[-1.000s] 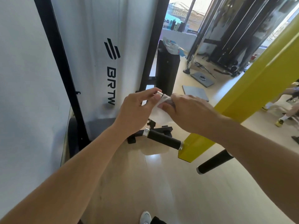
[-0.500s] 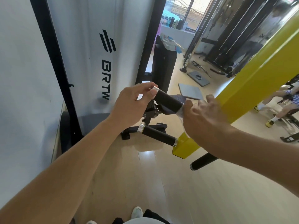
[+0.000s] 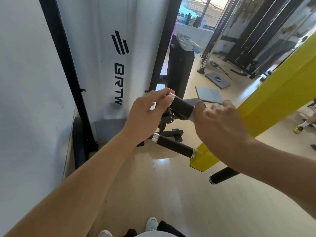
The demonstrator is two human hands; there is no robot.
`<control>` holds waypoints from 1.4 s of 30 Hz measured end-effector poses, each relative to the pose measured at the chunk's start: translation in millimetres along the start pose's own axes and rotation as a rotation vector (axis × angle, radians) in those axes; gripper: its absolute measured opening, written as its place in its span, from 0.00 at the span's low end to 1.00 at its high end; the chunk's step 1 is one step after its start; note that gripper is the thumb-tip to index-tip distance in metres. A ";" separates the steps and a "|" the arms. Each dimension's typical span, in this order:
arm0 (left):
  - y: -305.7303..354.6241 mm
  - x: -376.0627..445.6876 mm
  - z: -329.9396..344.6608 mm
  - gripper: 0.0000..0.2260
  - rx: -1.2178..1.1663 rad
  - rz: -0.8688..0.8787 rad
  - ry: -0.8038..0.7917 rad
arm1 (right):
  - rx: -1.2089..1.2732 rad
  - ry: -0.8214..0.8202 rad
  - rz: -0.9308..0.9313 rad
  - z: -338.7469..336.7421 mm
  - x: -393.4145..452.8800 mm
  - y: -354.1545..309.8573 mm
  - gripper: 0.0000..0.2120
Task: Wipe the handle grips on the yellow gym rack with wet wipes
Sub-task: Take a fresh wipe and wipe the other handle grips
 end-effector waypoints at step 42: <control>-150.7 -55.8 45.7 0.11 -0.319 -0.589 -0.056 | 0.944 0.221 0.178 133.3 11.0 -73.7 0.12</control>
Point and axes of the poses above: each hand's wrist, its own x-axis towards the middle knuckle, its own z-axis out of the palm, y = z × x, the point moved 5 cm from there along x, towards the middle knuckle, and after that the axes turned 2 degrees about z, right-handed, at the moved point
